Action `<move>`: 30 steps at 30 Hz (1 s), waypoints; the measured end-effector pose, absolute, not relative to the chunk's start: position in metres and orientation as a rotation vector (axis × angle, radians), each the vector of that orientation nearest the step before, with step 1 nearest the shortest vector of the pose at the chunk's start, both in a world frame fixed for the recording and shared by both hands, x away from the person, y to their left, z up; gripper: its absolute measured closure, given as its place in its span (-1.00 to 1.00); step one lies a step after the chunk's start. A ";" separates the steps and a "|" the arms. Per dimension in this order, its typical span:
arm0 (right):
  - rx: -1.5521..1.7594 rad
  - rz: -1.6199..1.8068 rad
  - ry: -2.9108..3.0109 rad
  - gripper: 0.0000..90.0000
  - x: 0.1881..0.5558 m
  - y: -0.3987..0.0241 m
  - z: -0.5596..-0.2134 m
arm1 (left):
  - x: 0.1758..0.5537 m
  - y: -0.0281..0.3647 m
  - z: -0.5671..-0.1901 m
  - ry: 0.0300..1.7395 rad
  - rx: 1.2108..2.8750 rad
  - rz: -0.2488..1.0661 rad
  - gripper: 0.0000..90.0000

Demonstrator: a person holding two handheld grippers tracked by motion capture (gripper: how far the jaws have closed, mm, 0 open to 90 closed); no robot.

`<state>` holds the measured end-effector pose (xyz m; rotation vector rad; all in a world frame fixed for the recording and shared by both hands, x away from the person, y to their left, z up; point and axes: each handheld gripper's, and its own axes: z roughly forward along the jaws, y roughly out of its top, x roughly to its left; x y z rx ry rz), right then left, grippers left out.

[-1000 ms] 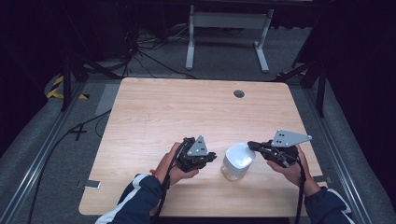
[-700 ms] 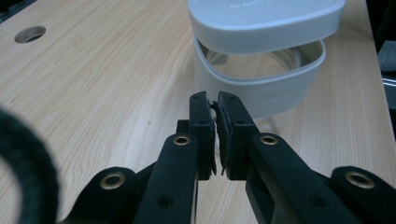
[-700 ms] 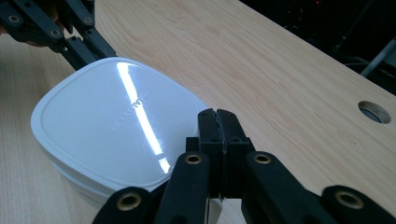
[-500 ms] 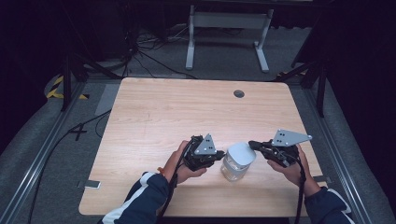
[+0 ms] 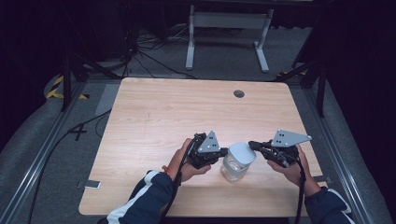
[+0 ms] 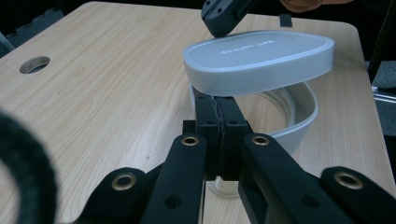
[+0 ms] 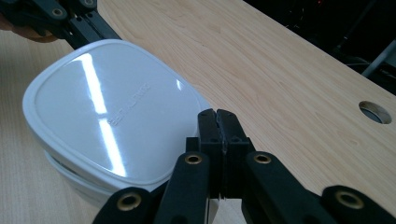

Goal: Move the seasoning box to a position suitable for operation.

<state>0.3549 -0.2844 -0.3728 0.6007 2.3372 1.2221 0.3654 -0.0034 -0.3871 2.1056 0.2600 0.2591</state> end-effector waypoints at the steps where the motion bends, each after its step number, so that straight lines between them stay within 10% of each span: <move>1: 0.603 1.223 2.339 1.00 0.355 -0.284 -0.373 | 0.365 -0.004 -0.387 0.263 2.100 0.256 0.99; 30: 0.630 1.173 2.407 1.00 0.336 -0.320 -0.377 | 0.383 -0.047 -0.357 0.189 2.069 0.281 0.89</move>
